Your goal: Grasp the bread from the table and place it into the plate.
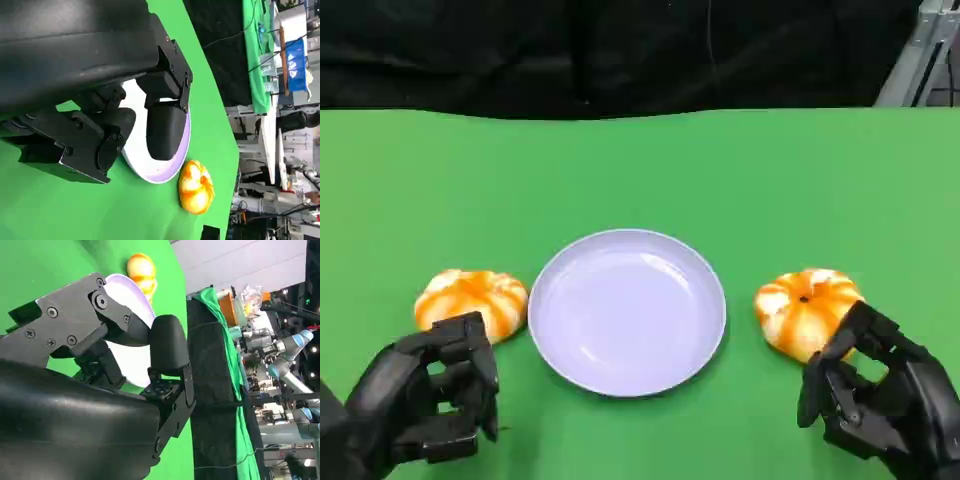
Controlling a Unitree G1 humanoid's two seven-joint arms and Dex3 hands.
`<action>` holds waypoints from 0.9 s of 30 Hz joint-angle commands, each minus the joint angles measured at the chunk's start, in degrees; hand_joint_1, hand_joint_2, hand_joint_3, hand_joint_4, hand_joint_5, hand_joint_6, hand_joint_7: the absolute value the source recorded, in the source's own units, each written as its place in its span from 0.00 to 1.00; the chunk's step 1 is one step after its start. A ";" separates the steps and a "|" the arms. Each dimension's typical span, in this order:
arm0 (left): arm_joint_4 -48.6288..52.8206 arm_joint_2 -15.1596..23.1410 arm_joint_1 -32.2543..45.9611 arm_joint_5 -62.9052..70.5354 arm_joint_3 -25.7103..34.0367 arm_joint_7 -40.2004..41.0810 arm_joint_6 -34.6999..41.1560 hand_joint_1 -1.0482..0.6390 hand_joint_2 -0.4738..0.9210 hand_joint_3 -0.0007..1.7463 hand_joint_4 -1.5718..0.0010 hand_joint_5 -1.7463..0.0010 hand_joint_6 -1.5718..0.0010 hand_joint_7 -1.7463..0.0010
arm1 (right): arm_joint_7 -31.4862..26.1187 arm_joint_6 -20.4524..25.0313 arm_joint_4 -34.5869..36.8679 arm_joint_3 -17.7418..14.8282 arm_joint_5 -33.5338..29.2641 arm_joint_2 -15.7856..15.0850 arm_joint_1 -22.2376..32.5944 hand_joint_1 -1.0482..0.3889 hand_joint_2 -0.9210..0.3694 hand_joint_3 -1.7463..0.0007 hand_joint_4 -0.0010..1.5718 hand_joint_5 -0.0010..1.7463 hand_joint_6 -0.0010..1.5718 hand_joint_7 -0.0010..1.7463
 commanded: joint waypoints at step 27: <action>0.64 8.45 0.88 35.13 -2.88 21.76 -15.23 0.26 0.99 0.06 0.94 0.87 0.77 0.95 | -0.64 0.11 -1.31 -0.15 0.00 -0.96 0.03 0.63 0.26 0.37 0.54 1.00 0.39 1.00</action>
